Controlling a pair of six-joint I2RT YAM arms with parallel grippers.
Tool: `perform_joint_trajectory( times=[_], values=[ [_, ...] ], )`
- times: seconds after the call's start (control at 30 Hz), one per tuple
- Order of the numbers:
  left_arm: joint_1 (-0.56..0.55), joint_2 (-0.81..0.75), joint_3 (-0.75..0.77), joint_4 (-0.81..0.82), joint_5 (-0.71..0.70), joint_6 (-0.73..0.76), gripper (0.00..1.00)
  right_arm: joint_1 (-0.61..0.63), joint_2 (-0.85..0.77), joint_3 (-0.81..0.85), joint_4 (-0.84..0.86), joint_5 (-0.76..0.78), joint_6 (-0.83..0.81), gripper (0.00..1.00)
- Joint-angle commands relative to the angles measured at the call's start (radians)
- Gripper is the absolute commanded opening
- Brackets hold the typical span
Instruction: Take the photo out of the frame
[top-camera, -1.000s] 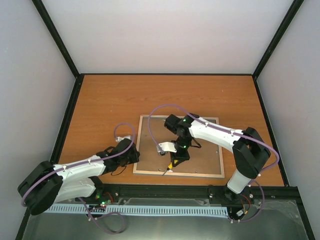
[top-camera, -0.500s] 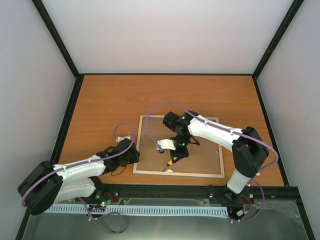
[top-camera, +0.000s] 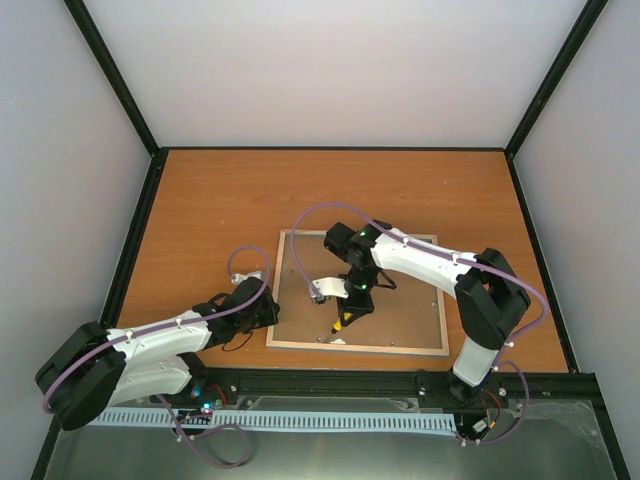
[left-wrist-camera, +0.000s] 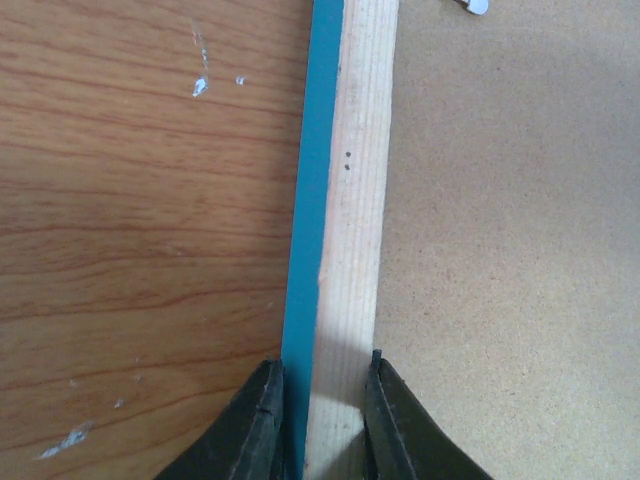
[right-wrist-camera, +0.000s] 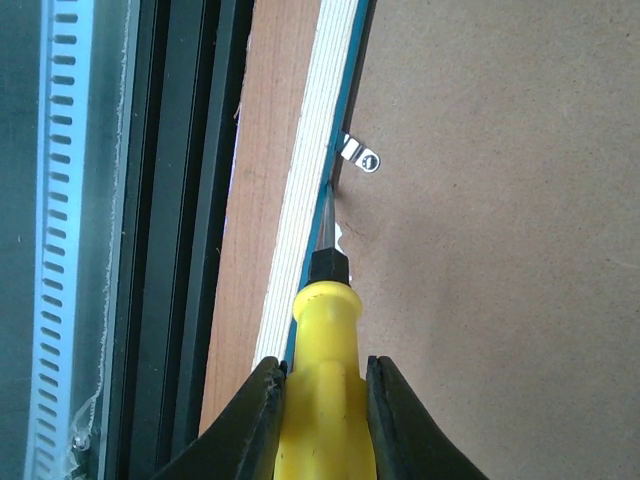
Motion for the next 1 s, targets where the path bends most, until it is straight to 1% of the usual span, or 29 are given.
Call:
perform_joint_trajectory(
  times=[0.0,0.23,0.53,0.7,0.83,0.97],
  values=[
    [0.002,0.022,-0.035,-0.035,-0.007,-0.057,0.01,0.006,0.033,0.025,0.060,-0.058,0.027,0.03],
    [0.002,0.022,-0.035,-0.034,-0.007,-0.056,0.01,0.007,0.040,0.061,0.065,-0.083,0.048,0.03],
    [0.002,0.016,-0.039,-0.032,-0.005,-0.056,0.01,0.005,0.061,0.079,0.080,-0.047,0.074,0.03],
    [0.003,0.016,-0.040,-0.030,-0.005,-0.056,0.01,0.005,0.038,0.074,0.059,-0.026,0.067,0.03],
    [0.003,0.016,-0.040,-0.029,-0.005,-0.054,0.01,0.005,0.029,0.073,0.007,-0.060,0.028,0.03],
    [0.002,0.014,-0.041,-0.029,-0.005,-0.056,0.01,0.005,0.015,0.062,-0.002,-0.093,0.023,0.03]
  ],
)
